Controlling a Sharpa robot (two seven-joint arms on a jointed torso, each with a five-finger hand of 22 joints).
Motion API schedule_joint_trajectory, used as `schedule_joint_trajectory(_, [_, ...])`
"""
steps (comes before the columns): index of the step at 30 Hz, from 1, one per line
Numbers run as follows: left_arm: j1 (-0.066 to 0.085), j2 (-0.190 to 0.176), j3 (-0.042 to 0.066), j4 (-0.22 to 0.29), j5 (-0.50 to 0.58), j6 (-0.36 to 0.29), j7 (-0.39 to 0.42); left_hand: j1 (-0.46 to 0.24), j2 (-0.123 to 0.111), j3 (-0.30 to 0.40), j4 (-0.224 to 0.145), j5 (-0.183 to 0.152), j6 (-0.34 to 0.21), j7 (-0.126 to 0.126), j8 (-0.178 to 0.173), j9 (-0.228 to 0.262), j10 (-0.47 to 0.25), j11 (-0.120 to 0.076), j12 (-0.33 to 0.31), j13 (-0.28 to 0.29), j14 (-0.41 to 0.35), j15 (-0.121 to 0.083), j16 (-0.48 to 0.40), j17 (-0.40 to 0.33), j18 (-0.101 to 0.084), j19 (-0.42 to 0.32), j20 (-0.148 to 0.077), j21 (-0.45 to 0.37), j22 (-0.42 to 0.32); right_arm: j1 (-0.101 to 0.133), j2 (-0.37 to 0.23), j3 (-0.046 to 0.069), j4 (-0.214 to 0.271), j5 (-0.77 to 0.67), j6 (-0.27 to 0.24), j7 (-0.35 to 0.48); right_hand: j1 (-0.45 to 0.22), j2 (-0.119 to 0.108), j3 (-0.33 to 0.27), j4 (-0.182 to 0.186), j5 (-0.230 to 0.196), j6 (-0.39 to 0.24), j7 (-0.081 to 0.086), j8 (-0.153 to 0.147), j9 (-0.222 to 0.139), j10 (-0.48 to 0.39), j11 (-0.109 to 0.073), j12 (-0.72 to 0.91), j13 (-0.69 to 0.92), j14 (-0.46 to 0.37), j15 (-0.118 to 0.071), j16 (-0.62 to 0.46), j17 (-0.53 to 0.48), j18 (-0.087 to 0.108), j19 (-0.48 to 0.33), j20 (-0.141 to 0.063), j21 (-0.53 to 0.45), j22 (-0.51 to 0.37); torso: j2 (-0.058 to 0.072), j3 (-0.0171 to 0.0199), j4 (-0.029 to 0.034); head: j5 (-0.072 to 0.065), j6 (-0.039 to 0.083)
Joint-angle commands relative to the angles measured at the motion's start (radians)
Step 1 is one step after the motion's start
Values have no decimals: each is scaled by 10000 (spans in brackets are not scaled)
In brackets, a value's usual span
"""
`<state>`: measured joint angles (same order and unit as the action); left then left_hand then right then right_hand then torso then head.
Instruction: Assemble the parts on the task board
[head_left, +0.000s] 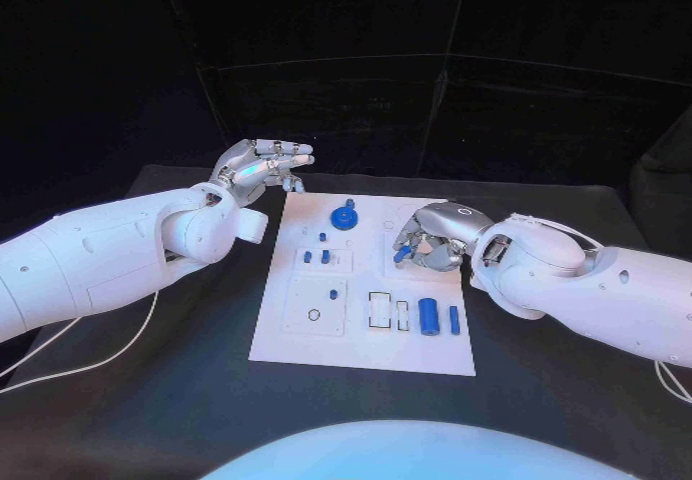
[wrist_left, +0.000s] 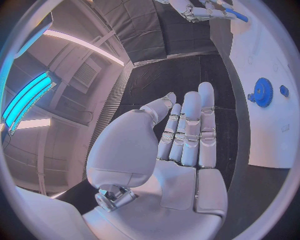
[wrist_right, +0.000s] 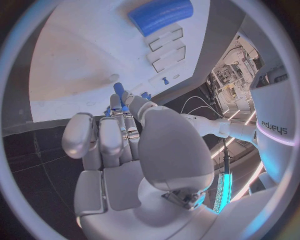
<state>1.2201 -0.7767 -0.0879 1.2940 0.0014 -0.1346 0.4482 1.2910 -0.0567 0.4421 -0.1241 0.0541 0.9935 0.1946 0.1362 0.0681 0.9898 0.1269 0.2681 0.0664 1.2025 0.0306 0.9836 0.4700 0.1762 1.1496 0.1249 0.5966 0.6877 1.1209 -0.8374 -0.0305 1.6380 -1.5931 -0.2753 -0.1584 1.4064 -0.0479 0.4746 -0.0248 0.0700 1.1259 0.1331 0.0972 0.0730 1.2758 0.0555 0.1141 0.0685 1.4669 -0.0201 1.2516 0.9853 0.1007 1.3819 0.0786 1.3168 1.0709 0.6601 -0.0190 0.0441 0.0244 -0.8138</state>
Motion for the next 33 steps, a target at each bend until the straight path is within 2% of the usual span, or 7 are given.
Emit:
schedule_joint_trajectory(1, [14,-5,8,-3,32,95,42,13,-56,17,-16,34,-19,-2,55,3,-27,-14,40,0,-61,18,21,-14,63,-17,37,-33,-11,27,-208,31,318,1130,-725,783,-141,-91,94,-9,98,9,45,-92,-6,22,42,-74,-1,138,-38,-61,-19,-66,21,30,61,3,-6,-10,4,-15,15])
schedule_joint_trajectory(6, [15,-4,8,-15,31,102,32,13,-56,17,-16,34,-19,-2,55,3,-27,-14,40,0,-61,18,21,-14,63,-17,37,-33,-11,32,-363,197,802,1816,-710,1111,-205,-186,148,-42,186,11,58,-122,-12,29,55,-131,4,127,-26,-89,-93,-68,17,45,73,19,-2,-5,2,41,19])
schedule_joint_trajectory(13, [15,5,8,-24,31,108,33,13,-56,17,-16,34,-19,-2,55,3,-27,-14,40,0,-61,18,21,-14,63,-17,37,-33,-11,30,175,255,1080,2091,-430,1309,-260,-257,174,-64,266,-1,70,-153,-19,13,70,-188,0,122,-16,-97,-129,-67,9,55,77,21,-4,-9,24,123,-6])
schedule_joint_trajectory(18, [15,36,8,-15,30,117,47,13,-56,17,-16,34,-19,-2,55,3,-27,-14,40,0,-61,18,21,-14,63,-17,37,-33,-11,-8,1012,253,827,1509,-7,1417,-272,-266,180,-66,278,-7,74,-162,-21,6,74,-202,-2,122,-14,-96,-132,-68,9,57,80,26,2,-7,22,206,-27])
schedule_joint_trajectory(24, [16,75,9,-11,30,121,58,13,-56,17,-16,34,-19,-2,55,3,-27,-14,40,0,-61,18,21,-14,63,-17,37,-33,-11,-285,1967,237,396,677,733,1405,-311,-275,199,-63,309,-26,90,-188,-27,-18,91,-245,-7,115,-2,-110,-172,-63,-7,66,68,0,10,-10,15,355,-76])
schedule_joint_trajectory(28, [16,109,9,-7,30,135,62,13,-56,17,-16,34,-19,-2,55,3,-27,-14,40,0,-61,18,21,-14,63,-17,37,-33,-11,-536,2370,234,170,237,1132,1360,-318,-277,199,-62,312,-28,92,-191,-28,-21,93,-250,-8,113,-1,-117,-186,-64,-8,67,69,2,-3,-18,38,450,-138])
schedule_joint_trajectory(33, [17,125,9,-15,30,146,53,13,-56,17,-16,34,-19,-2,55,3,-27,-14,40,0,-61,18,21,-14,63,-17,37,-33,-11,-695,2698,232,-128,-67,1353,1319,-328,-278,203,-61,325,-32,94,-197,-29,-24,95,-259,-8,112,2,-117,-188,-62,-12,69,66,-5,-2,-10,3,533,-187])
